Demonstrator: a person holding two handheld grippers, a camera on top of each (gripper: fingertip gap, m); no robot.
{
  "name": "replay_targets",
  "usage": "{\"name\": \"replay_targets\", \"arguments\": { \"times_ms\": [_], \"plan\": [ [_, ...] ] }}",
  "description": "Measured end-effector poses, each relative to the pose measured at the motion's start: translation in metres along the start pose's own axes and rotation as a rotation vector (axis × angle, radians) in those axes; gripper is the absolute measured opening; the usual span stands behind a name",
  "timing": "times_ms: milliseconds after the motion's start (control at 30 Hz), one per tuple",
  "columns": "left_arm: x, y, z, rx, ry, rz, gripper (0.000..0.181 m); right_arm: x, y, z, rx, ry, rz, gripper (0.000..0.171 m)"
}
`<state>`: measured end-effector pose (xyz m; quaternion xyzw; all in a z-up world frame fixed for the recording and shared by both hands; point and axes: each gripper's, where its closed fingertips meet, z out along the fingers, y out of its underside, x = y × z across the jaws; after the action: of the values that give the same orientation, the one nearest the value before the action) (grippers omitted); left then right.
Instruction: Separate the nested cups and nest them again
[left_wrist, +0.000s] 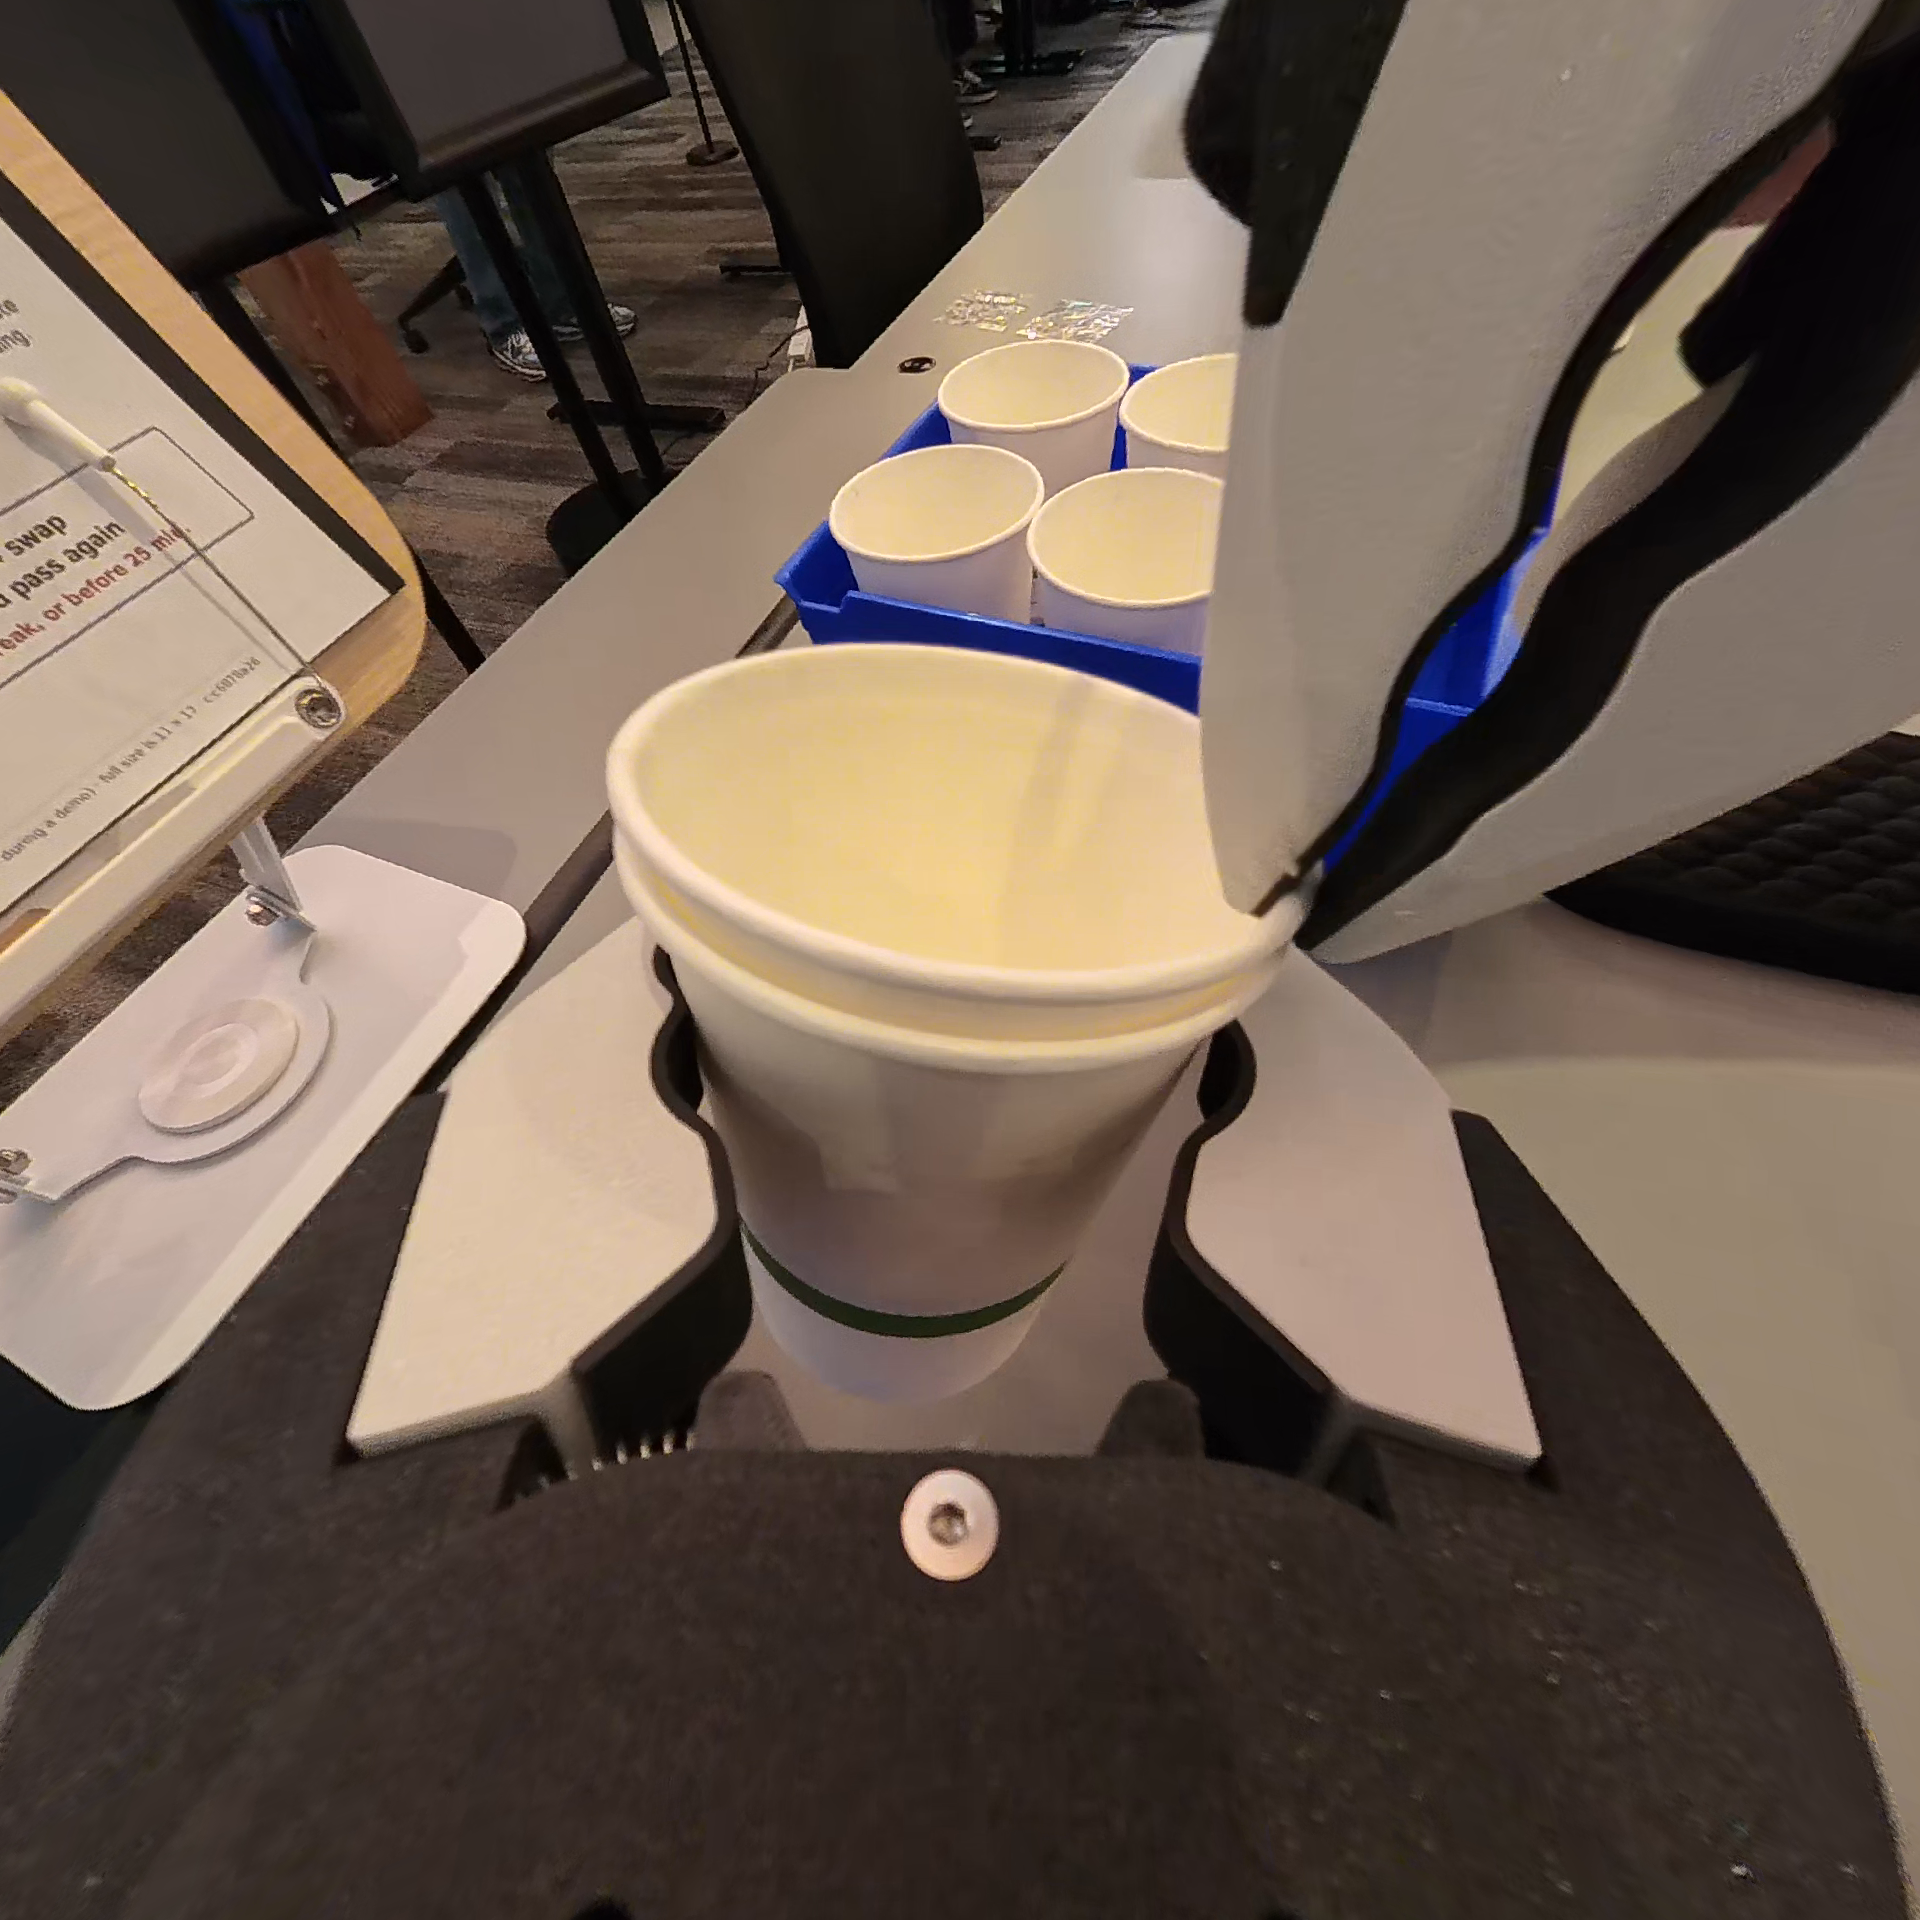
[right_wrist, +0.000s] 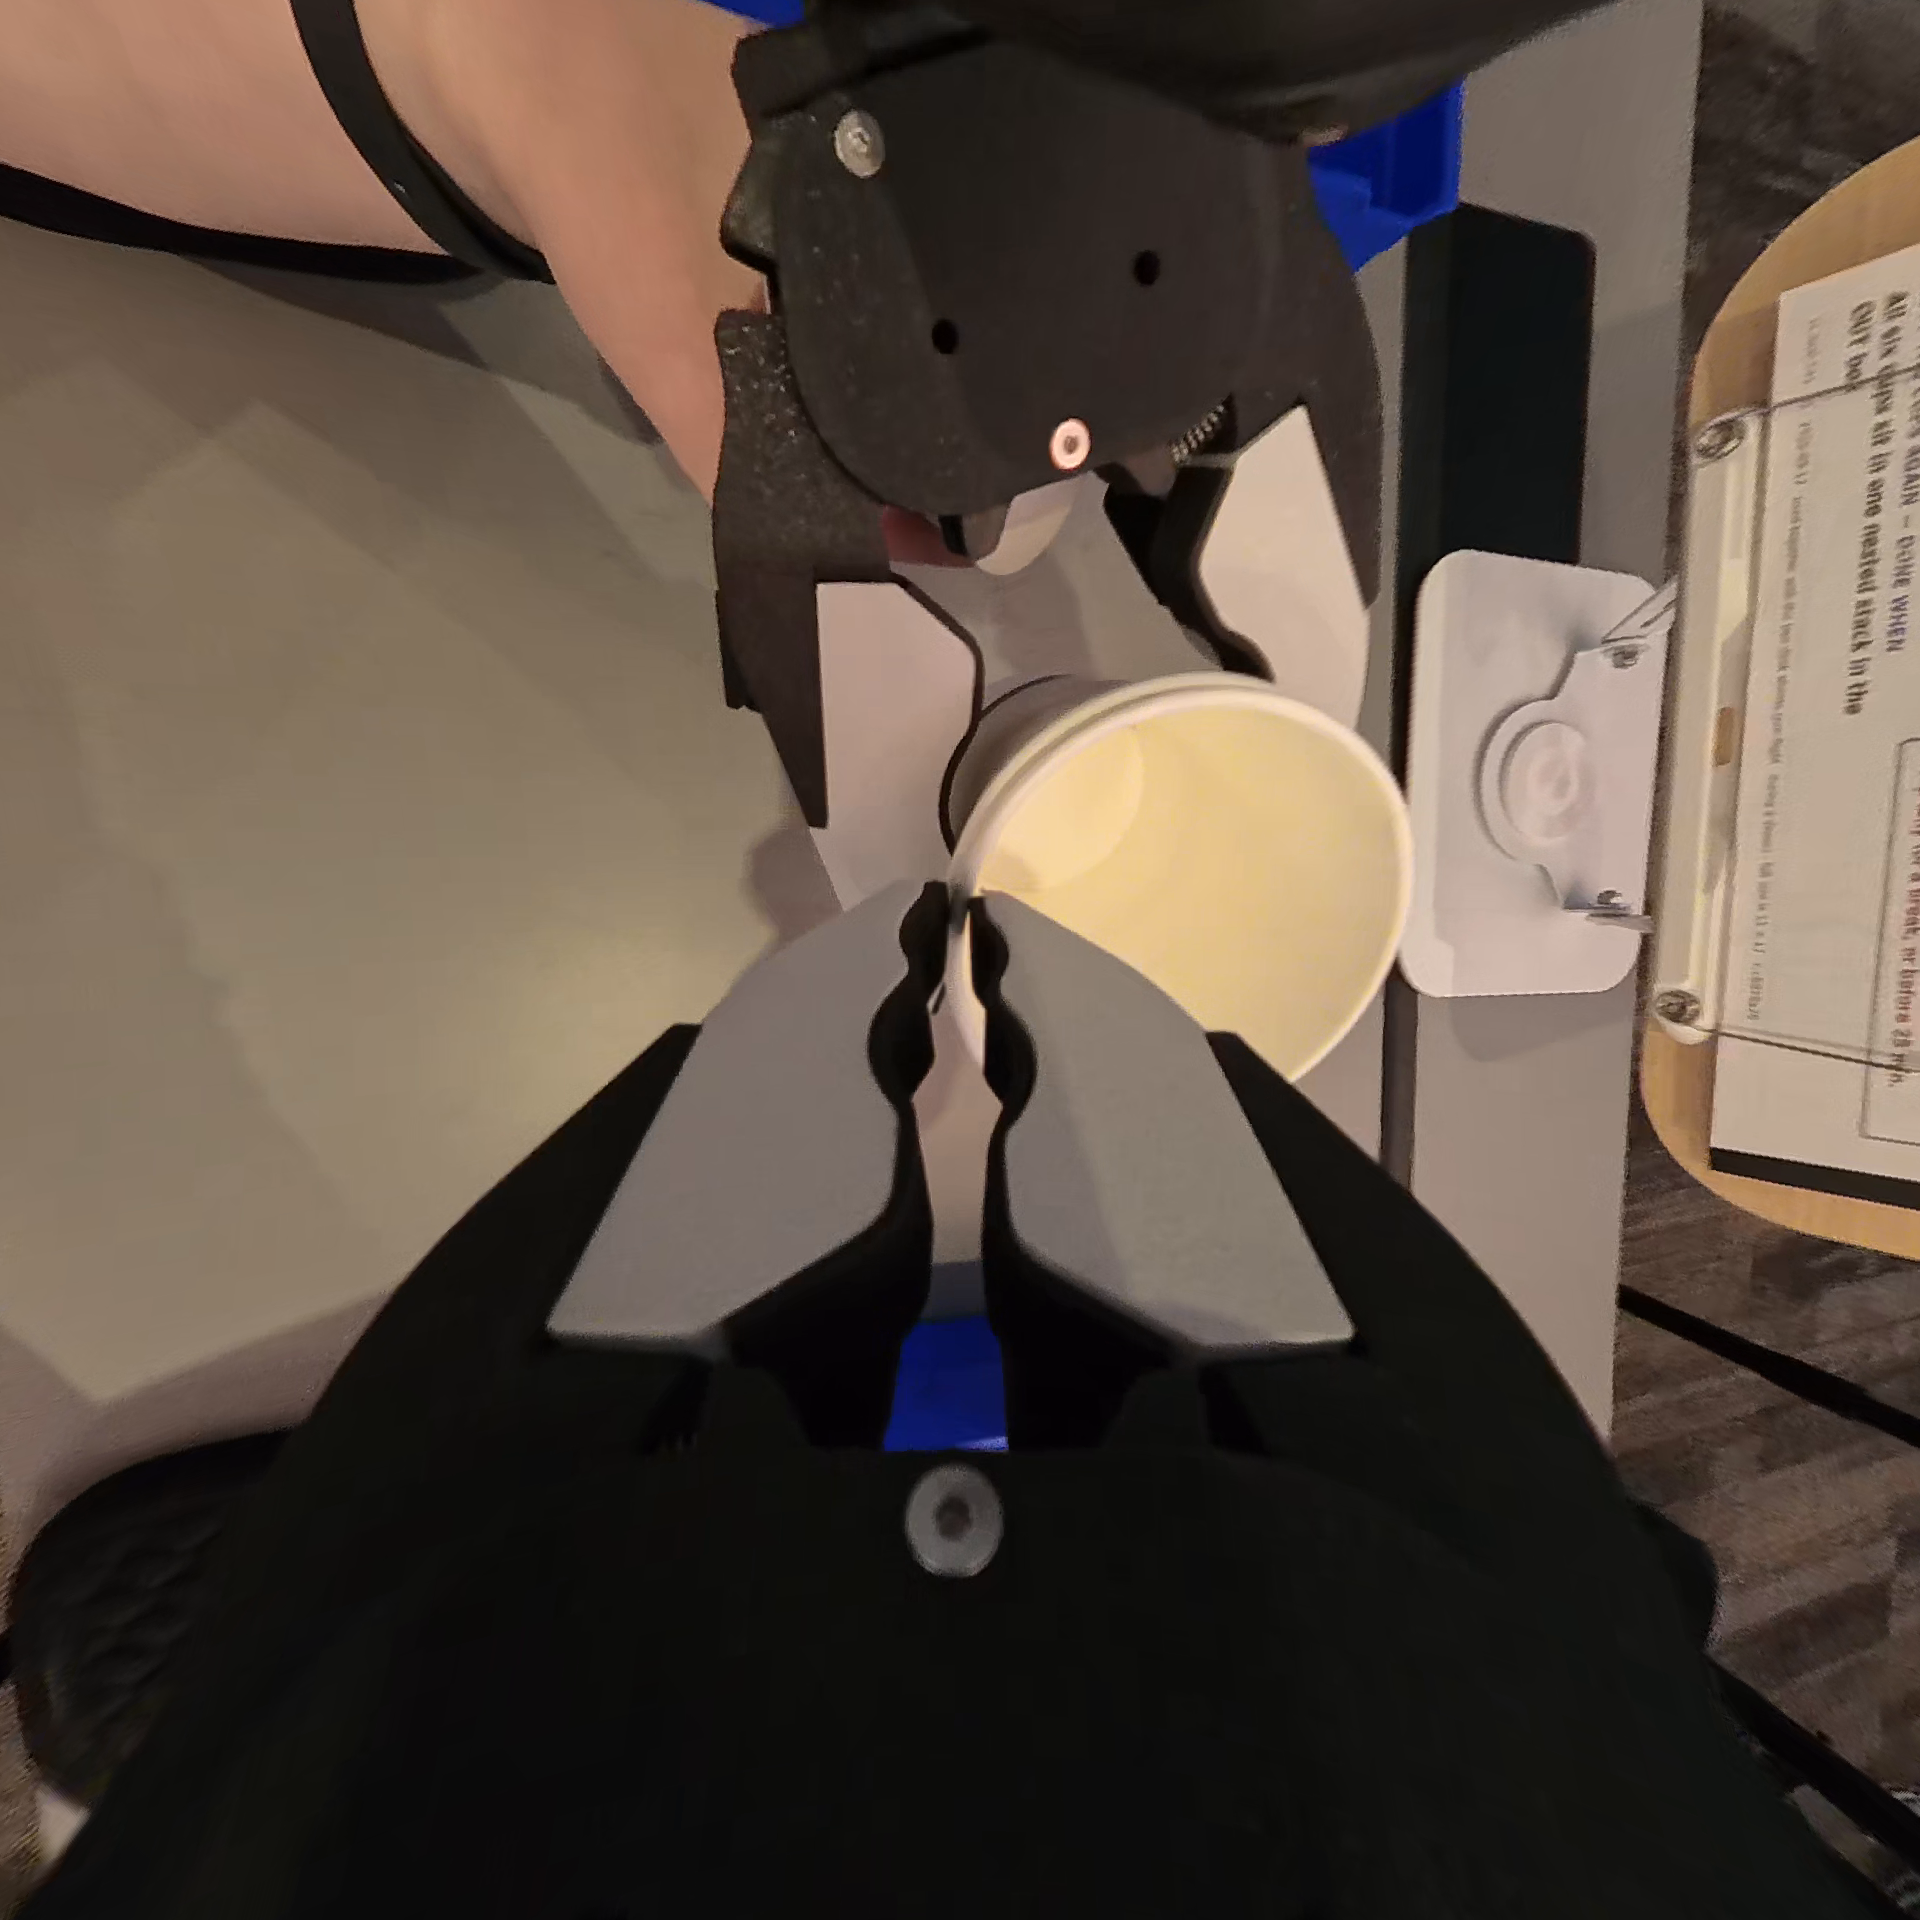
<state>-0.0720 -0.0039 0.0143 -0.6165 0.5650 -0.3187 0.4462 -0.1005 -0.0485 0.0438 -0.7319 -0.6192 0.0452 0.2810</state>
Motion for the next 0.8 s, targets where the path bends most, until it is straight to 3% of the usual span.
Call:
{"name": "replay_targets", "arguments": {
  "times_ms": [333,533,800],
  "plan": [
    [0.006,0.000,-0.008,0.075,0.064,0.239,0.095,-0.011,-0.008,0.009,-0.033,0.132,0.006,0.004],
    [0.022,0.004,-0.012,0.124,0.182,0.266,0.095,-0.021,-0.014,0.013,-0.139,0.370,-0.026,0.004],
    [0.048,-0.004,-0.012,0.171,0.266,0.301,0.095,-0.040,-0.012,0.003,-0.131,0.349,0.044,0.004]
  ]
}}
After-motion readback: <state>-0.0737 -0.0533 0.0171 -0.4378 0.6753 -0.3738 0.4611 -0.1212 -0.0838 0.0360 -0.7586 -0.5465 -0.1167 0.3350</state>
